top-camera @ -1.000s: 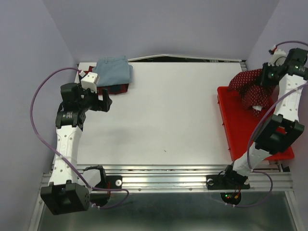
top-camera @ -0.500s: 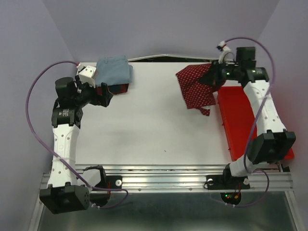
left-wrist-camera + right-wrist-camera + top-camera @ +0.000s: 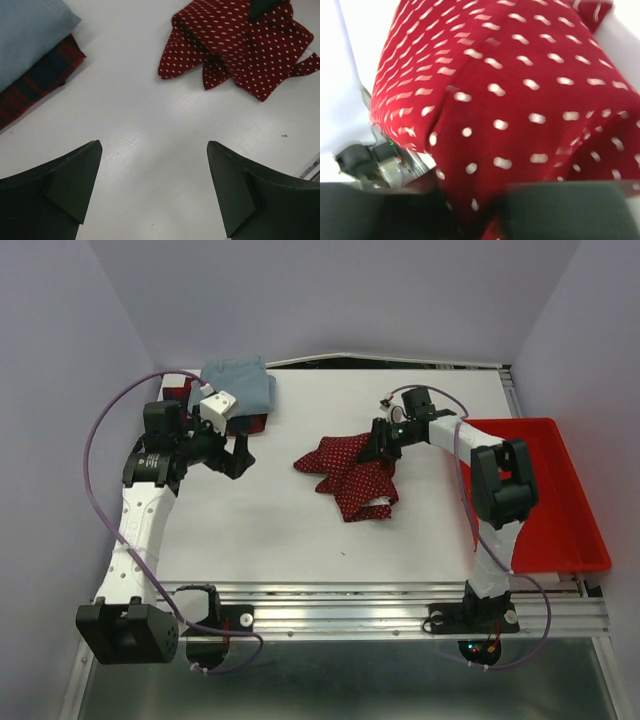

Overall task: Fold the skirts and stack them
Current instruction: Move the skirt to the center of the board, then flatten the skirt out

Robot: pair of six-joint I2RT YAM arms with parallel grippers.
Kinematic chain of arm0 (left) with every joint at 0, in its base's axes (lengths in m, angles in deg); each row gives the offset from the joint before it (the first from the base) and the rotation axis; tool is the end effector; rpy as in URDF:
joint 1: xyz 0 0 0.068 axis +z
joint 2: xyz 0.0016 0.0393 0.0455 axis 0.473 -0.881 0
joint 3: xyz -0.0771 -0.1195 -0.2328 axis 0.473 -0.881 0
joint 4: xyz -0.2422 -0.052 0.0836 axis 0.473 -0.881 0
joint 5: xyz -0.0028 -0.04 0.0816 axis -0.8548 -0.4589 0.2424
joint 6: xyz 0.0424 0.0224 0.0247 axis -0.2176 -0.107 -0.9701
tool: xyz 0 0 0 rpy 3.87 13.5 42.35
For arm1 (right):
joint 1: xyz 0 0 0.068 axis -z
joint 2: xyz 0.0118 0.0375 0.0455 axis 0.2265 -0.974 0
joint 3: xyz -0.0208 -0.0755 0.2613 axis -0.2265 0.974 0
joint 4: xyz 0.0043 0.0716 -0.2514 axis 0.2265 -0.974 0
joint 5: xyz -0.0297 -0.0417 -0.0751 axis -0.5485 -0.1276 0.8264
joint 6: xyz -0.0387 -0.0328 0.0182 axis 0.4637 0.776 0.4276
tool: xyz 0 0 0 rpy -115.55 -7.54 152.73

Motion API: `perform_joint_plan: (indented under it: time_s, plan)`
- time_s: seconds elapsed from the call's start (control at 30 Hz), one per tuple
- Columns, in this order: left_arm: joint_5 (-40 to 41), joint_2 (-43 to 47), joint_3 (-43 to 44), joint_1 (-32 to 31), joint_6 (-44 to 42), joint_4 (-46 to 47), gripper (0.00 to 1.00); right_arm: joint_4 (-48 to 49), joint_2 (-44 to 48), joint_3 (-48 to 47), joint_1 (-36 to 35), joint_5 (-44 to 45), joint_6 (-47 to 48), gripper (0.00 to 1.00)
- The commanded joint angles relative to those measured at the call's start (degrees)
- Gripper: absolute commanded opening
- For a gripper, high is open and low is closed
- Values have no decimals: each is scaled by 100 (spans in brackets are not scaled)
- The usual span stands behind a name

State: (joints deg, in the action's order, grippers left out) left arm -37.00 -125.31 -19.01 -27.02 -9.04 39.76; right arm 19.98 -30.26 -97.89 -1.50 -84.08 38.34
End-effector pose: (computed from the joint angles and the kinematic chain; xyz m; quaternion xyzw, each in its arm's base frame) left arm 0.2342 -0.0168 0.3716 0.3134 0.7691 -0.1699 0.5304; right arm 0.3929 0.1275 0.1964 -0.0642 0.8966 0.4151 0.1399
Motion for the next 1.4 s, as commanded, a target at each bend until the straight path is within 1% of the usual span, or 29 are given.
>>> perform_joint_plan:
  time_s: [0.0, 0.03, 0.07, 0.1, 0.13, 0.17, 0.2, 0.23, 0.27, 0.4, 0.43, 0.5, 0.53, 0.63, 0.67, 0.7, 0.77, 0.8, 0.87, 0.93, 0.97, 1.0, 1.03, 1.1, 1.17, 1.23, 1.3, 1.33, 1.37]
  plan:
    - [330, -2, -89, -603, -527, -224, 99, 361, -608, -1039, -44, -2, -275, 57]
    - [392, 42, -202, -866, -545, -128, 99, 282, -801, -1268, -44, -28, -266, 64]
    - [470, 60, -256, -981, -562, -75, 99, 186, -829, -1331, -44, 15, -240, 77]
    - [523, 68, -300, -1113, -589, 21, 99, 150, -795, -1357, -44, 76, -196, 81]
    - [576, 69, -352, -1384, -606, 57, 99, 123, -725, -1366, -44, 164, -118, 85]
    - [638, 42, -379, -1526, -624, 109, 98, 1, -480, -1358, -44, 287, 75, 90]
    - [647, 16, -414, -1667, -615, 153, 98, -69, -321, -1340, -44, 610, 181, 97]
    - [760, -54, -527, -2016, -580, 310, 98, -140, -146, -1314, -44, 787, 426, 99]
    - [900, -107, -607, -2211, -519, 425, 98, -297, 256, -1192, -44, 1146, 541, 100]
    - [1385, -370, -1081, -2844, 16, 1242, 97, -439, 1216, -534, -44, 1754, 981, 100]
    - [1429, -423, -1178, -2933, 331, 1644, 97, -448, 1671, -114, -44, 1964, 1060, 100]
    - [1596, -546, -1486, -3222, 588, 2050, 97, -492, 2087, 319, -44, 2142, 1262, 100]
    - [1814, -634, -1635, -3337, 763, 2400, 97, -518, 2419, 695, -44, 2160, 1315, 99]
    - [2018, -871, -1776, -3723, 1010, 2920, 97, -702, 2782, 1172, -44, 1985, 1771, 95]
    - [2157, -1020, -1838, -3821, 1089, 3018, 97, -746, 2931, 1478, -44, 1932, 1869, 93]
    - [2237, -1091, -1864, -3917, 1099, 3071, 97, -782, 2976, 1629, -44, 1958, 2061, 87]
    - [2360, -1353, -1830, -4251, 1064, 3309, 97, -826, 3020, 2041, -44, 1940, 2246, 82]
    - [2404, -1425, -1821, -4374, 1029, 3353, 97, -800, 3020, 2183, -44, 2010, 2239, 76]
    - [2710, -1706, -1733, -4769, 993, 3493, 95, -538, 3020, 2577, -44, 2089, 2125, 72]
    - [3010, -2021, -1611, -5129, 906, 3634, 94, -466, 2985, 2702, -44, 2107, 2098, 70]
    - [3333, -2145, -1558, -5218, 871, 3669, 92, -422, 2968, 2729, -44, 2116, 2063, 70]
    - [3476, -2259, -1522, -5280, 809, 3765, 91, -430, 2976, 2738, -44, 2160, 2063, 70]
    - [3686, -2548, -1383, -5315, 791, 3775, 90, -430, 2994, 2721, -44, 2195, 2054, 69]
    - [4126, -2830, -1189, -5351, 817, 3784, 88, -439, 3046, 2712, 18, 2317, 2037, 69]
    - [4555, -3146, -935, -5351, 913, 3819, 83, -465, 3099, 2720, 87, 2362, 2028, 69]
    - [4637, -3236, -854, -5351, 932, 4002, 82, -457, 3204, 2790, 149, 2397, 2036, 69]
    - [4760, -3332, -766, -5351, 949, 4091, 75, -439, 3257, 2834, 149, 2441, 2045, 69]
    - [4952, -3385, -688, -5351, 967, 4109, 72, -448, 3275, 2835, 202, 2459, 2054, 69]
    - [5032, -3394, -652, -5351, 967, 4118, 64, -439, 3275, 2835, 202, 2459, 2098, 69]
